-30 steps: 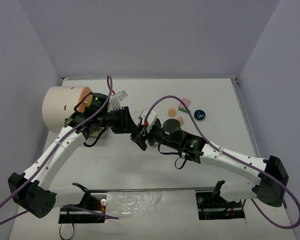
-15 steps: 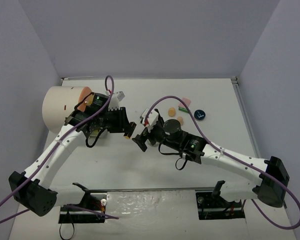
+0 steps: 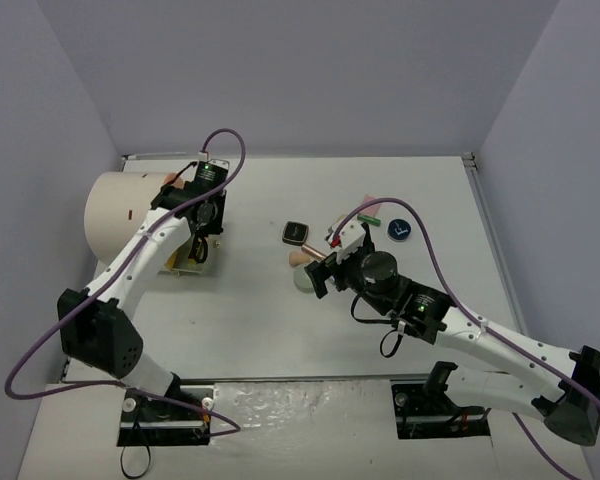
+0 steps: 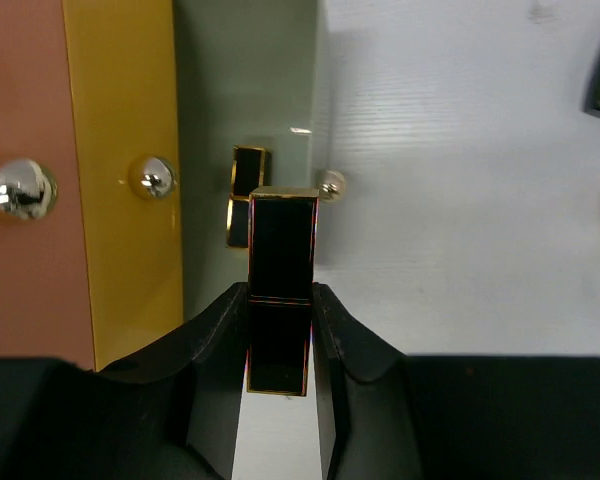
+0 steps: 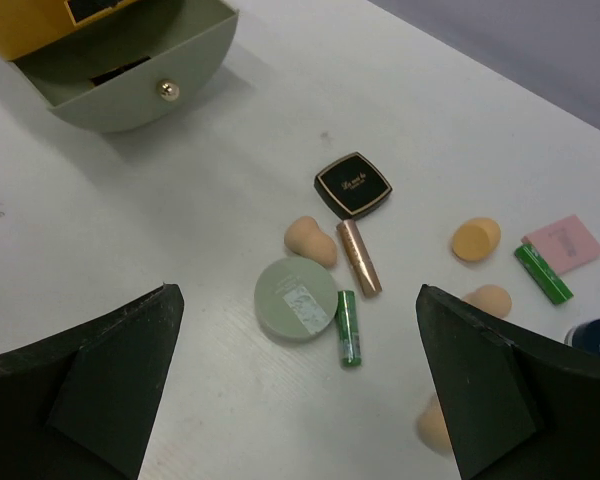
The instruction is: Organize the makeup
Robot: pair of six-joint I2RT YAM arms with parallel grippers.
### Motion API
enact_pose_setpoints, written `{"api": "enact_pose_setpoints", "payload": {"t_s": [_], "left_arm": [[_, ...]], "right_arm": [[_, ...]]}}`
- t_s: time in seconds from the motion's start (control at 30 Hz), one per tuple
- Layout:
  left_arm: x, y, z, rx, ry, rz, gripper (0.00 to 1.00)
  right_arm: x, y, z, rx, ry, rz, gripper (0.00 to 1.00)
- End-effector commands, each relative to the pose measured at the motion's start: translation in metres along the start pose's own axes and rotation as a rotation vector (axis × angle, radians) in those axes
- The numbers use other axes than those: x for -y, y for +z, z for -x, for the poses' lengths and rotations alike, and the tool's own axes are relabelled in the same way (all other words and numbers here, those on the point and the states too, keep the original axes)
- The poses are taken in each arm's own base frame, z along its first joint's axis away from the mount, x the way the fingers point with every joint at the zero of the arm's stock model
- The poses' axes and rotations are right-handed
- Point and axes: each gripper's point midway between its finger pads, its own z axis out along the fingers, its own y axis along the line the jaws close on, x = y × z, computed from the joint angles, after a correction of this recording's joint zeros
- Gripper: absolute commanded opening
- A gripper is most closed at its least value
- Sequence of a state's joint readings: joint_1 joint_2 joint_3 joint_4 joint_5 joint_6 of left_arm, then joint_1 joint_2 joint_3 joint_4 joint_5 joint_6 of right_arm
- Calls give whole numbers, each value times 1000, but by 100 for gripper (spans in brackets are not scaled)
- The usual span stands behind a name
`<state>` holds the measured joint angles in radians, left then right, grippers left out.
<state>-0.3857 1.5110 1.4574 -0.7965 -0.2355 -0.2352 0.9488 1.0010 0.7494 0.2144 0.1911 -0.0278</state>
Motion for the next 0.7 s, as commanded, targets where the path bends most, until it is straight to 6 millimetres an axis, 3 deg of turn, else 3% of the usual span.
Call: {"api": "enact_pose_setpoints", "payload": {"t_s": [0.0,0.27,0.37,0.47,0.67], "left_arm": [[-32,23,34,61,25,143,4],[-39,62,29,-2,23,175,17],[-38,71,26,-18,28,180,27],[-40,75,22,-33,31,190,39],[-42,77,18,-36,30,196,54]], "right_arm": [[20,-6,0,31,43,-87,100],[36,-5,-18,-19,110,-138,100],[38,-5,-20,-27,119,-142,100],[39,-6,-21,-34,123,-141,100],[41,-6,-26,-57,134,-153,100]]}}
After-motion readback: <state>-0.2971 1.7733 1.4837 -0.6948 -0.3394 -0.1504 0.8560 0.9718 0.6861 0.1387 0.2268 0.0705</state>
